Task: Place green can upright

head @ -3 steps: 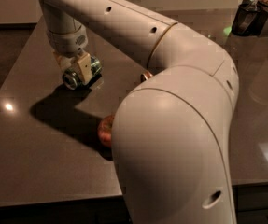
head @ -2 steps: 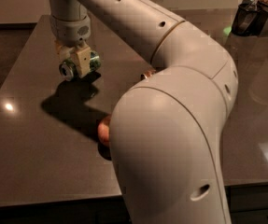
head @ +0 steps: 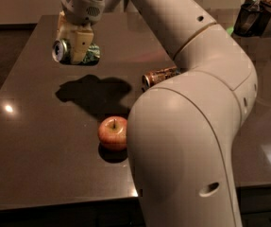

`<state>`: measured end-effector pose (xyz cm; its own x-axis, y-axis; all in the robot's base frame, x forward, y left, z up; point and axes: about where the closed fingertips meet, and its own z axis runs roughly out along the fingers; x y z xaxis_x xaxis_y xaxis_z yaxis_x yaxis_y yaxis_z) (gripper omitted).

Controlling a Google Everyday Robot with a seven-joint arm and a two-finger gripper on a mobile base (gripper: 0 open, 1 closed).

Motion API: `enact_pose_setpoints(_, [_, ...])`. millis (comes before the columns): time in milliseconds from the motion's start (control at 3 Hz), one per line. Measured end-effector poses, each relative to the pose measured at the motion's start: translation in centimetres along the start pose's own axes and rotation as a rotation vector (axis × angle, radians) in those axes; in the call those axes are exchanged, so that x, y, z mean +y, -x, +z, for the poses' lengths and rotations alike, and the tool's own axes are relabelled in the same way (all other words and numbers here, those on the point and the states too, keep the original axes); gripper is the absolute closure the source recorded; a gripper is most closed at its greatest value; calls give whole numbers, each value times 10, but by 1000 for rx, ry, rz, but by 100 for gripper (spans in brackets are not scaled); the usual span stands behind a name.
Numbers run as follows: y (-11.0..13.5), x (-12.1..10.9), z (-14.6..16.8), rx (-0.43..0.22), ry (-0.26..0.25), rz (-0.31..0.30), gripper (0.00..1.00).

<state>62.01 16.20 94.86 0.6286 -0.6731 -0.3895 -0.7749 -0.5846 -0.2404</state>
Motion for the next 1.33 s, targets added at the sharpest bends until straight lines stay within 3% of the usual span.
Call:
enact_pose_setpoints(333, [13,4,-15,-133,-50,167,100])
enact_pose_setpoints(667, [21,1,-19,-265,-87,386,100])
enact_pose_setpoints(1000, [26,-4,-17,-359,-148,566,100])
enact_pose_setpoints(1333, [27,-10,-12,-408,-213,654,100])
